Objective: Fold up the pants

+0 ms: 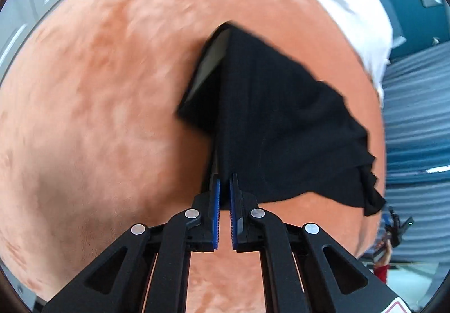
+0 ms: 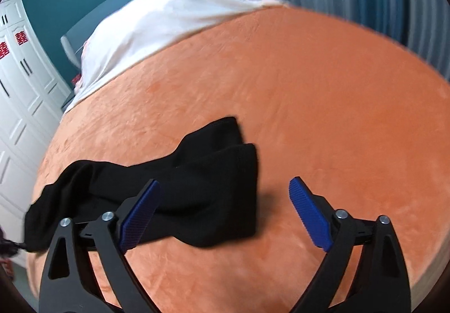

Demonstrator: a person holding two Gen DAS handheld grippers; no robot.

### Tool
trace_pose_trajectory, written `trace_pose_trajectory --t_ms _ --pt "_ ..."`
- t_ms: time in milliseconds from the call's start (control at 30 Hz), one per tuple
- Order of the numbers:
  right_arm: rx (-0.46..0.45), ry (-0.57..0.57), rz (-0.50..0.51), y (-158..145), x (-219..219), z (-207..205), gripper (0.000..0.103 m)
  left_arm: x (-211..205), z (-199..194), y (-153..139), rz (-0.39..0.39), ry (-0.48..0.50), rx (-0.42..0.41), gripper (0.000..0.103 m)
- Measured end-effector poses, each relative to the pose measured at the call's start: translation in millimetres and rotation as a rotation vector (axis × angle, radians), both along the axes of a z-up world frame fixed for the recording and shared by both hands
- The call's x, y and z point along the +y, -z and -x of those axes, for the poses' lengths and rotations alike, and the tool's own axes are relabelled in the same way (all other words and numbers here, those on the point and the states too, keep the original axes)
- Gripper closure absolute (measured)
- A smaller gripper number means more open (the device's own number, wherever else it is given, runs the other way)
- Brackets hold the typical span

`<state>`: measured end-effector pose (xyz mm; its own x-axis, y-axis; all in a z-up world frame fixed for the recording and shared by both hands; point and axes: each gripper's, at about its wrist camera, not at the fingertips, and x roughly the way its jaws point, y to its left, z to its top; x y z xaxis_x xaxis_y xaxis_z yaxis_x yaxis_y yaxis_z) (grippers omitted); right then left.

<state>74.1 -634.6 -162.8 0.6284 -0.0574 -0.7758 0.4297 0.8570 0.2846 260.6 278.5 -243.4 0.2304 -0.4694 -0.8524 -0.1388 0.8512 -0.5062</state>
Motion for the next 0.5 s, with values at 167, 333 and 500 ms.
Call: trace_pose_trajectory --t_ms 167,333,500 --pt "0.169 -0.106 0.003 25.5 3.7 -55.9 0.09 -3.4 3.0 -0.8 -0.025 -0.034 -0.005 0.099" --pt "-0.193 -0.186 0.207 -96.7 24.9 -70.1 0.091 10.4 -9.8 -37.5 -0.173 -0.034 -0.075 0.1" --pt "-0.238 -0.158 0.619 -98.5 51.6 -12.8 0.005 26.2 3.2 -41.2 -0.174 -0.03 -0.067 0.1"
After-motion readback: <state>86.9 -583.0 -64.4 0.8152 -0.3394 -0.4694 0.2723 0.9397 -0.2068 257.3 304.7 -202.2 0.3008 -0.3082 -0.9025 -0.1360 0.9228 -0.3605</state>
